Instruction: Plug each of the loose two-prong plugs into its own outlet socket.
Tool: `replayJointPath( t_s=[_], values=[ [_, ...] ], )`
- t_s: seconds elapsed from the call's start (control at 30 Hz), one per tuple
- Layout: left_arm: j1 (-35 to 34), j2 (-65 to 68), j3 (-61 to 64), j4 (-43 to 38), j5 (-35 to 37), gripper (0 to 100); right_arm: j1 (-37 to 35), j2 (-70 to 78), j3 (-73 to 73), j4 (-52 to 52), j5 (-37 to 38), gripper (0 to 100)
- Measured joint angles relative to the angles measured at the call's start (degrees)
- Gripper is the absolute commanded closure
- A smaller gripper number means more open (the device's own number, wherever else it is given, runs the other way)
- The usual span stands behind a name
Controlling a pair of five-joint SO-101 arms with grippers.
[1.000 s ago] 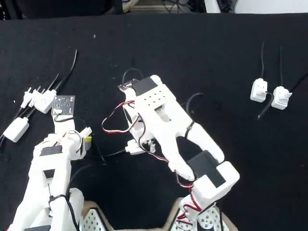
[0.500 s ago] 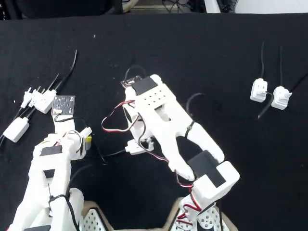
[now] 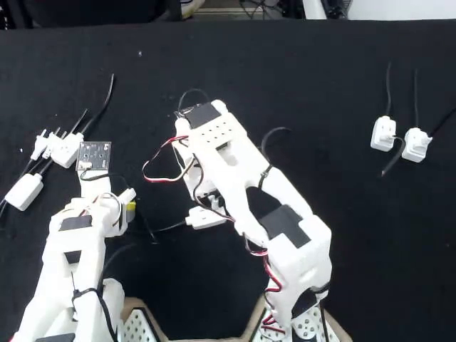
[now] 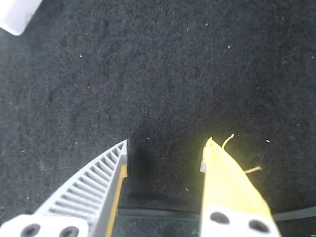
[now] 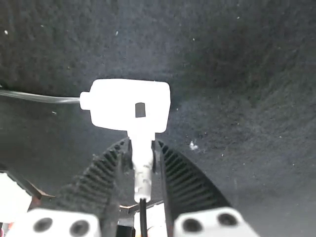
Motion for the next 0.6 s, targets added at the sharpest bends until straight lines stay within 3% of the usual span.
replayJointPath(
  t_s=[0.6],
  values=[
    [0.0,0.0,0.0,0.0,0.0,76,0.0,-0.18,3.43,0.09,0.0,98.8]
  ],
)
